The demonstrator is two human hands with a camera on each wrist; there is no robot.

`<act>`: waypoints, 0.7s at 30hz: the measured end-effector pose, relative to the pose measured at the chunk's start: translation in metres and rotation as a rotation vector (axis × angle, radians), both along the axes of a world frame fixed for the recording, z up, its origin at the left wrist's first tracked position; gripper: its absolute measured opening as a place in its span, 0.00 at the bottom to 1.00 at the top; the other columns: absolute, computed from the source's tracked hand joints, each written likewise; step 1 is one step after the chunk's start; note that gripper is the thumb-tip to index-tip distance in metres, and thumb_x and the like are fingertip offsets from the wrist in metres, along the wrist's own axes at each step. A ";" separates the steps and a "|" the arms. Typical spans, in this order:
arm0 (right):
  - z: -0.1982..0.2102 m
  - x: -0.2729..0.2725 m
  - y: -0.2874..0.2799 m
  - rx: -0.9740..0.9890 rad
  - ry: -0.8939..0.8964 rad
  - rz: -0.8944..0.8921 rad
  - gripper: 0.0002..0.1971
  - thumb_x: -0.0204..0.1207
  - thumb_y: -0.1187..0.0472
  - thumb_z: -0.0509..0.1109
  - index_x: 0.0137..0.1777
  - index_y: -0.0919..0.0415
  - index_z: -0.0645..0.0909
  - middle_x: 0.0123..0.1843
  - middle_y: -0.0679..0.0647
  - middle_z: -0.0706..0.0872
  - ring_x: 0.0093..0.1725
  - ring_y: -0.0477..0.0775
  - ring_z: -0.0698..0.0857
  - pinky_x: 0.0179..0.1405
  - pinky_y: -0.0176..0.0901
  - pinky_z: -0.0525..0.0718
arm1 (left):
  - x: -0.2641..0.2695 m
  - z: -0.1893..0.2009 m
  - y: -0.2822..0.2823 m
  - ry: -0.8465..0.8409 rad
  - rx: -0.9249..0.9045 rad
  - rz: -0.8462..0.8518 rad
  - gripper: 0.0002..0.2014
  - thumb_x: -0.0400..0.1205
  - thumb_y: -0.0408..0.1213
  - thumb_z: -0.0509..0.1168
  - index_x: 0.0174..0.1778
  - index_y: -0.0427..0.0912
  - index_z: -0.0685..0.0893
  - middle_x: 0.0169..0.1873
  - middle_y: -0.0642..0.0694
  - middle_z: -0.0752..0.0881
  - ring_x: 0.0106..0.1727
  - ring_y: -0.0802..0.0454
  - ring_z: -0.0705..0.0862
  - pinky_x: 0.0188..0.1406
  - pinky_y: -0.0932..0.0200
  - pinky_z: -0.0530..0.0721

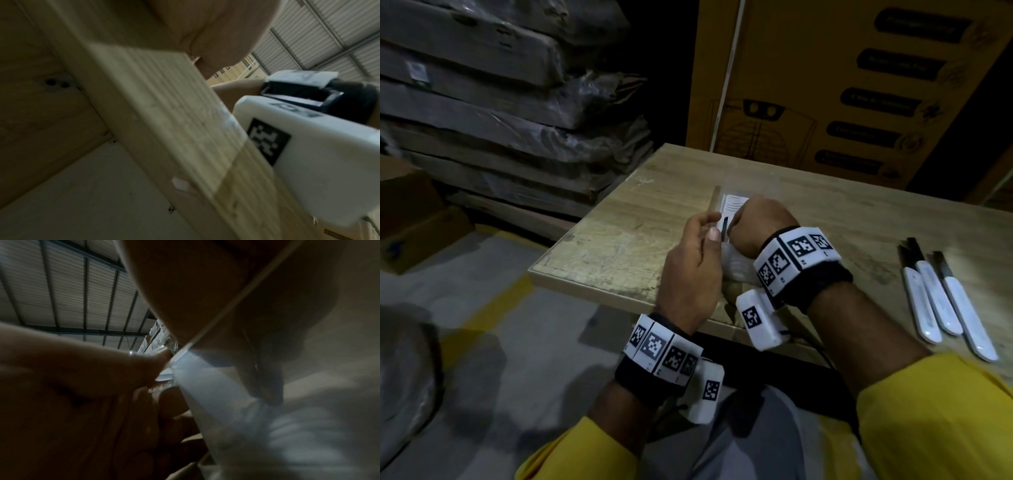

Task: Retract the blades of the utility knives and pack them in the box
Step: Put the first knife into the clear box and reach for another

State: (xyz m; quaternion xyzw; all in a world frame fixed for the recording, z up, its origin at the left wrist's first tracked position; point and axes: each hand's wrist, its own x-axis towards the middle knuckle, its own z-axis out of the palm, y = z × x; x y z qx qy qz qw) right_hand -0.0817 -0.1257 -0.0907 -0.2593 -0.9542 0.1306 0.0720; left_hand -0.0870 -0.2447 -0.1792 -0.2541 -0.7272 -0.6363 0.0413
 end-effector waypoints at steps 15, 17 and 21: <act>-0.005 0.175 0.047 -0.123 0.470 -0.090 0.09 0.83 0.56 0.70 0.56 0.51 0.91 0.47 0.46 0.88 0.48 0.48 0.85 0.50 0.38 0.76 | 0.016 0.003 -0.001 0.143 0.004 0.159 0.24 0.91 0.57 0.60 0.80 0.50 0.80 0.77 0.48 0.85 0.79 0.54 0.80 0.83 0.42 0.78; -0.025 0.202 0.062 -0.051 0.407 -0.181 0.09 0.81 0.56 0.71 0.56 0.55 0.90 0.53 0.54 0.90 0.50 0.54 0.85 0.51 0.42 0.76 | 0.032 0.005 -0.003 0.230 -0.105 0.317 0.28 0.86 0.61 0.61 0.80 0.53 0.80 0.86 0.47 0.76 0.88 0.42 0.71 0.89 0.33 0.58; -0.063 0.240 0.083 0.144 0.224 -0.273 0.19 0.76 0.49 0.69 0.59 0.60 0.90 0.59 0.63 0.91 0.60 0.71 0.85 0.62 0.57 0.81 | 0.089 0.005 0.010 0.363 -0.026 0.336 0.26 0.82 0.57 0.69 0.74 0.49 0.85 0.77 0.41 0.76 0.76 0.49 0.71 0.75 0.51 0.60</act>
